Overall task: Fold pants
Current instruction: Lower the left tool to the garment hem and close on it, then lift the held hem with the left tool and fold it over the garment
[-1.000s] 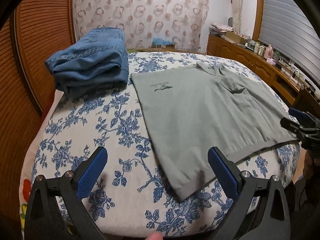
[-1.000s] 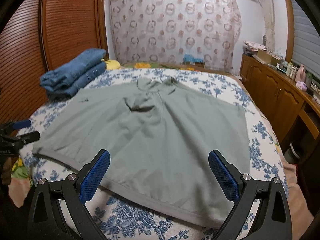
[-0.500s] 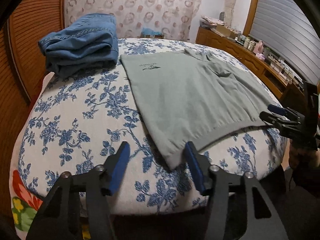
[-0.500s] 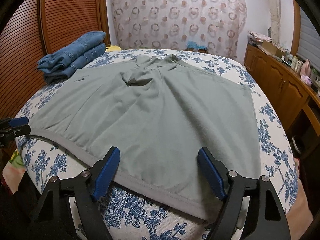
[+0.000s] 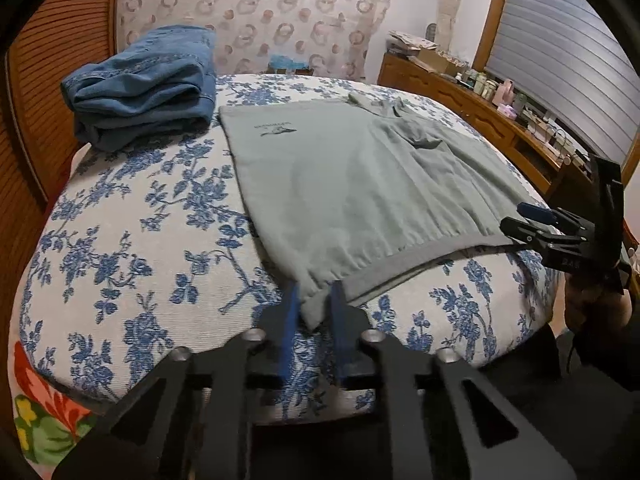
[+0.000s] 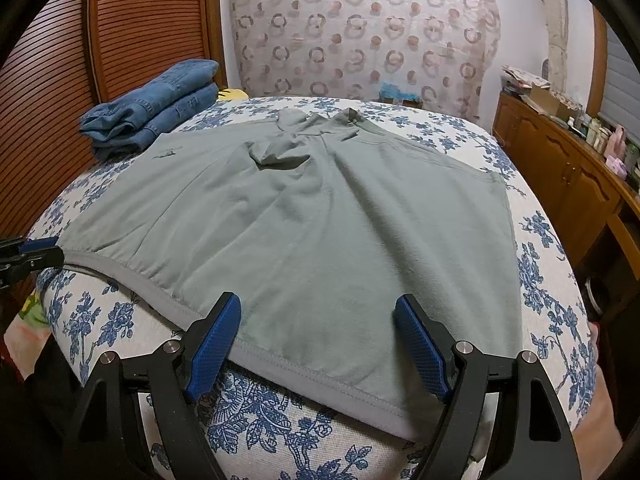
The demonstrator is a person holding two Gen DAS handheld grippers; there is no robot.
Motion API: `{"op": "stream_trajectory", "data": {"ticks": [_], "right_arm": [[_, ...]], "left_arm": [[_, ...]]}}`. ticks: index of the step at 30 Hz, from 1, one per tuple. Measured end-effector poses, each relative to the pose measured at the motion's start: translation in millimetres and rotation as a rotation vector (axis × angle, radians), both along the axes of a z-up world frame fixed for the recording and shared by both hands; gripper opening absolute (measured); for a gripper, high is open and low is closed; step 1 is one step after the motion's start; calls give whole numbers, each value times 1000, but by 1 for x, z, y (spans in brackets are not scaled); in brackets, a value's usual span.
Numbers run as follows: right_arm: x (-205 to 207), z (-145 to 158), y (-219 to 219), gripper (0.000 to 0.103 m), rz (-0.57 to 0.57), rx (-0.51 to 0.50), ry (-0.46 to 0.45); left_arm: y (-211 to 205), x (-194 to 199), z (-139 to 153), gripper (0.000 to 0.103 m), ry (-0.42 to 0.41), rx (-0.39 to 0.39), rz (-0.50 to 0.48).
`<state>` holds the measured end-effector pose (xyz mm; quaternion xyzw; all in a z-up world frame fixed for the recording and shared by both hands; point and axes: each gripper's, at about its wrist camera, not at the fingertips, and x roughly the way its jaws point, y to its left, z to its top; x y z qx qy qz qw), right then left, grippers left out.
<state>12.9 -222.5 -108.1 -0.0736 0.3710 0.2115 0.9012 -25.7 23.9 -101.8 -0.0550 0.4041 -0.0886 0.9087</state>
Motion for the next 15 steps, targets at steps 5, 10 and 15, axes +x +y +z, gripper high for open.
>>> {"op": "stream_trajectory", "data": {"ticks": [5, 10, 15], "right_arm": [[2, 2, 0, 78, 1, 3, 11], [2, 6, -9, 56, -12, 51, 16], [-3, 13, -21, 46, -32, 64, -5]], "left_arm": [[-4, 0, 12, 6, -35, -4, -12], [-22, 6, 39, 5, -101, -2, -66], [-48, 21, 64, 5, -151, 7, -141]]}}
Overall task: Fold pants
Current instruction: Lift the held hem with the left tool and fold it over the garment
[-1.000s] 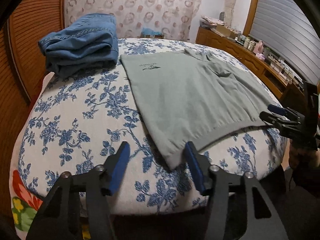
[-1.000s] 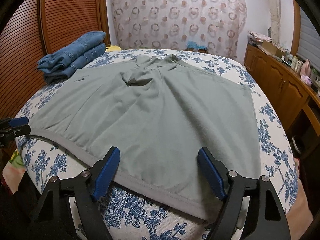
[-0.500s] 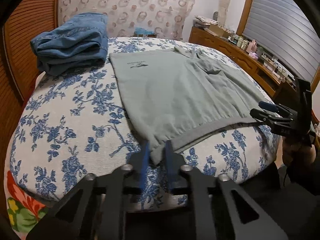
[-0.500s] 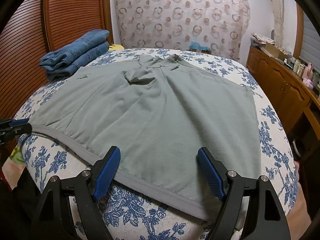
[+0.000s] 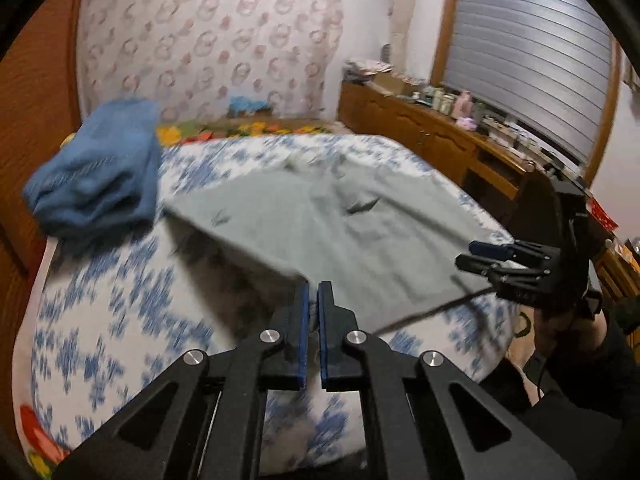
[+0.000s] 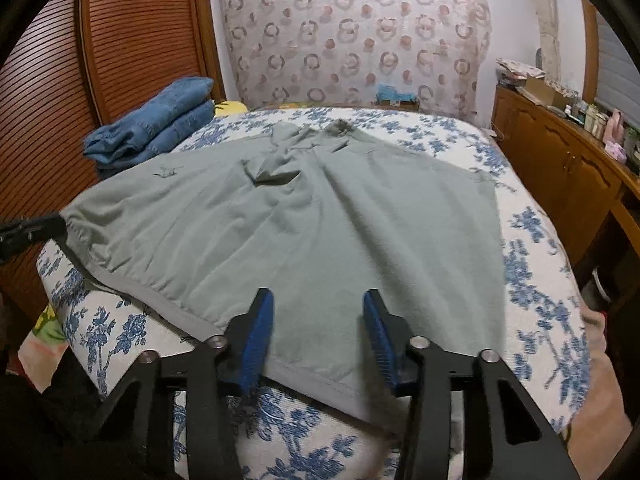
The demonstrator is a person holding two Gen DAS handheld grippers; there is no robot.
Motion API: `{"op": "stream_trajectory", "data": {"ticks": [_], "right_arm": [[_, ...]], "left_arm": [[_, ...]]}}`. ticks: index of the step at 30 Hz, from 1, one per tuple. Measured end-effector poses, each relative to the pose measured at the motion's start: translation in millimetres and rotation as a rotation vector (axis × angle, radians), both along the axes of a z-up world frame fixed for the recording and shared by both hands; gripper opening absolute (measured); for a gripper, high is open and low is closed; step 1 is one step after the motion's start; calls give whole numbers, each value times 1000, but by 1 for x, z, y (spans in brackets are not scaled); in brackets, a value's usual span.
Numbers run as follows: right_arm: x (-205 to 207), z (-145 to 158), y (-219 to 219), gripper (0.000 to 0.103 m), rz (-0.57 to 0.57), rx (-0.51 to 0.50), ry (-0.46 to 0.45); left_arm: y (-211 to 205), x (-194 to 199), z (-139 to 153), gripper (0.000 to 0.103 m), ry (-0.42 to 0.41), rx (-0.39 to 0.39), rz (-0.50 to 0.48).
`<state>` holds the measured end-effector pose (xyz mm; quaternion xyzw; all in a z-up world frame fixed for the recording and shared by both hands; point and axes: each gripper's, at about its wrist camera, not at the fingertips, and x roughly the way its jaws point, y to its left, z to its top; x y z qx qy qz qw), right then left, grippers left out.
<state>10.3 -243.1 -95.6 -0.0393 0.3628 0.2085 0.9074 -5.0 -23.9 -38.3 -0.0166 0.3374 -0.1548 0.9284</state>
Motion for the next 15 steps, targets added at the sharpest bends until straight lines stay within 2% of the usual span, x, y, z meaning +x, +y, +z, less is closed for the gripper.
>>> {"op": "stream_trajectory", "data": {"ticks": [7, 15], "right_arm": [[-9, 8, -14, 46, -33, -3, -40], [-13, 6, -26, 46, -73, -3, -38]], "left_arm": [[-51, 31, 23, 5, -55, 52, -107], [-86, 51, 36, 5, -75, 58, -178]]}}
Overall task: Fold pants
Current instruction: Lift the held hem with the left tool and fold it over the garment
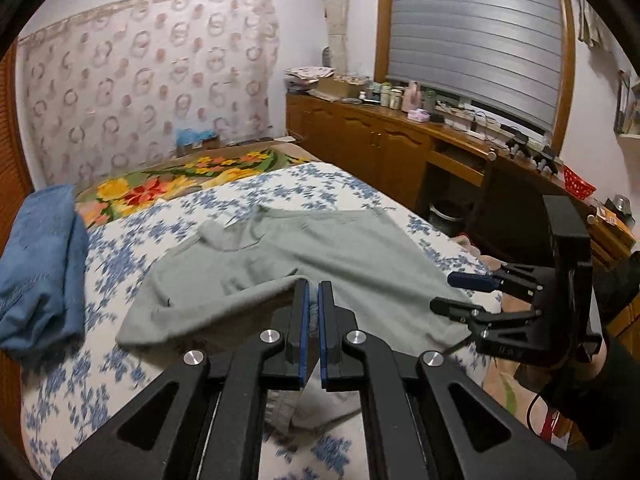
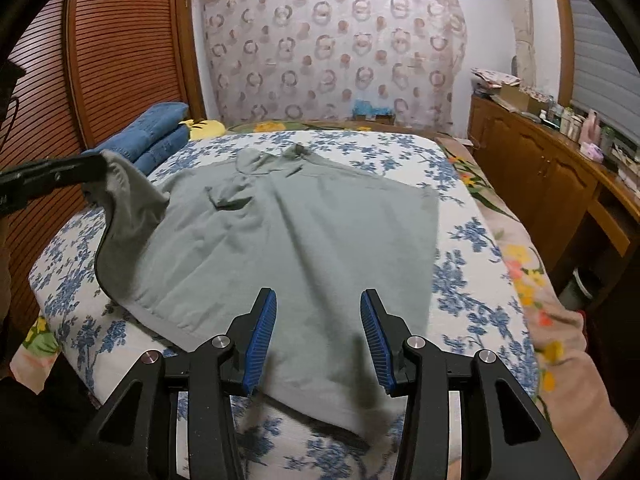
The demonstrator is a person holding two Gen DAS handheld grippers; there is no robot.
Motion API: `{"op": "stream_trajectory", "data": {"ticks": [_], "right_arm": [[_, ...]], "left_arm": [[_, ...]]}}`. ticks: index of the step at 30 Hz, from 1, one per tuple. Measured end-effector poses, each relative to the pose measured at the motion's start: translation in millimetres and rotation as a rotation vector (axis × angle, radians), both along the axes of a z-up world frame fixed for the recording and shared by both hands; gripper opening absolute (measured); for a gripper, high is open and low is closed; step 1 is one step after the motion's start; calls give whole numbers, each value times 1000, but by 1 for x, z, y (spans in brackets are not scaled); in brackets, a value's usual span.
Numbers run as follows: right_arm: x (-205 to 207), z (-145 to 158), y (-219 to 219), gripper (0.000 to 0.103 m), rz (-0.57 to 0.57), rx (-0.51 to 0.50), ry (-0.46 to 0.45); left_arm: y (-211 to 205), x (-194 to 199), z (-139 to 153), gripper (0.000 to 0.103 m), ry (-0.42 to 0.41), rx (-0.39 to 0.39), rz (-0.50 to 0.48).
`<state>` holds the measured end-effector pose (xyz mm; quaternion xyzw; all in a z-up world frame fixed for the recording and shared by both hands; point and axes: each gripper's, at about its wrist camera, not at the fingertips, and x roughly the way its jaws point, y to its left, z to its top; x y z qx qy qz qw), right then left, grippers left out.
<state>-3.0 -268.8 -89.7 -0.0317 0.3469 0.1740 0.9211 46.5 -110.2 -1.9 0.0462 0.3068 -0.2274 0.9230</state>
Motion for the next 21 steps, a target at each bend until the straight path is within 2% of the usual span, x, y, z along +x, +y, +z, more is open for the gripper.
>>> {"op": "stream_trajectory", "data": {"ticks": [11, 18, 19, 20, 21], "right_arm": [[-6, 7, 1, 46, -36, 2, -7], [-11, 6, -2, 46, -44, -3, -8], [-11, 6, -1, 46, -44, -4, -7], [-11, 6, -1, 46, -46, -4, -6], [-10, 6, -2, 46, -46, -3, -4]], "left_arm": [[-41, 22, 8, 5, -1, -5, -69], [-51, 35, 2, 5, 41, -41, -82], [-49, 35, 1, 8, 50, -40, -77], [-45, 35, 1, 21, 55, -34, -67], [-41, 34, 1, 29, 51, -32, -58]]}}
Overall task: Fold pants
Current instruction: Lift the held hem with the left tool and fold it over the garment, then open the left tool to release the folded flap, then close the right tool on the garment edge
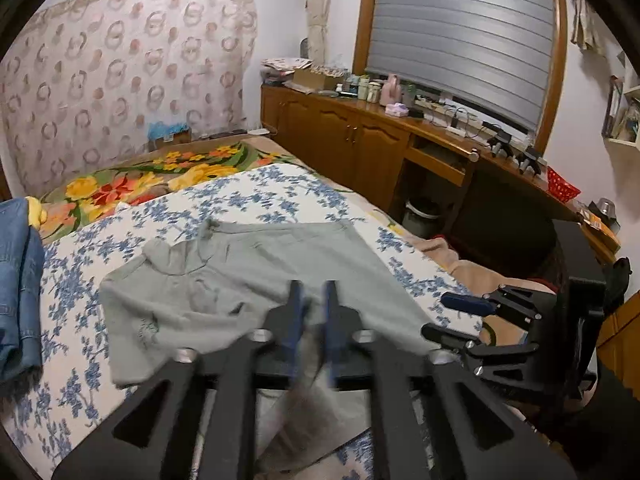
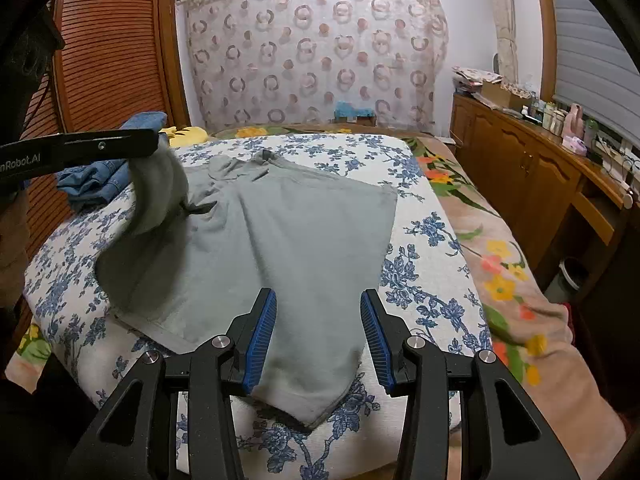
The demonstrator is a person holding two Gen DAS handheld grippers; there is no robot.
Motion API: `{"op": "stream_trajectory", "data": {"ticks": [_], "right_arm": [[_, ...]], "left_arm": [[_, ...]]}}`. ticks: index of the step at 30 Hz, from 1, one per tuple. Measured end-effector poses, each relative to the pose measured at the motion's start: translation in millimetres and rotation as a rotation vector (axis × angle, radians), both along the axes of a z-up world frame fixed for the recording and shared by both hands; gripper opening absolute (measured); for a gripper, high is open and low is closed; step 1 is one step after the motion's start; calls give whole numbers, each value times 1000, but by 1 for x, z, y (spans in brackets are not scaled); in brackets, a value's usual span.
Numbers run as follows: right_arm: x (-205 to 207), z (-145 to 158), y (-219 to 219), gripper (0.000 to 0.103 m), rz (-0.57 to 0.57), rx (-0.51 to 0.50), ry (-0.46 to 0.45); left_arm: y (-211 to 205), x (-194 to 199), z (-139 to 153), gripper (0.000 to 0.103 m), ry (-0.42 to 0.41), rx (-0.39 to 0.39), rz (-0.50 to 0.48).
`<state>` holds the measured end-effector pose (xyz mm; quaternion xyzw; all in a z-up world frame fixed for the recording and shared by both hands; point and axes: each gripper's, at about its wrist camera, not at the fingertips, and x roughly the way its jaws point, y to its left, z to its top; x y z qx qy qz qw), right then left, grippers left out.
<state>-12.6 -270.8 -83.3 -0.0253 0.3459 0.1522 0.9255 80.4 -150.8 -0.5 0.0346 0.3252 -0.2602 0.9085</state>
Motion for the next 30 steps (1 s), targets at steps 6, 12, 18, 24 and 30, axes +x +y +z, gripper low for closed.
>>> {"op": "stream_trajectory", "data": {"ticks": [6, 12, 18, 24, 30], "right_arm": [[7, 2, 4, 46, 14, 11, 3], [17, 4, 22, 44, 78, 24, 5], [26, 2, 44, 40, 161, 14, 19], [40, -11, 51, 39, 183, -16, 72], [46, -15, 59, 37, 191, -42, 97]], "left_arm": [[31, -11, 0, 73, -32, 21, 62], [66, -23, -17, 79, -29, 28, 140], [92, -30, -37, 79, -11, 41, 216], [108, -35, -49, 79, -15, 53, 282], [117, -38, -56, 79, -12, 55, 309]]}}
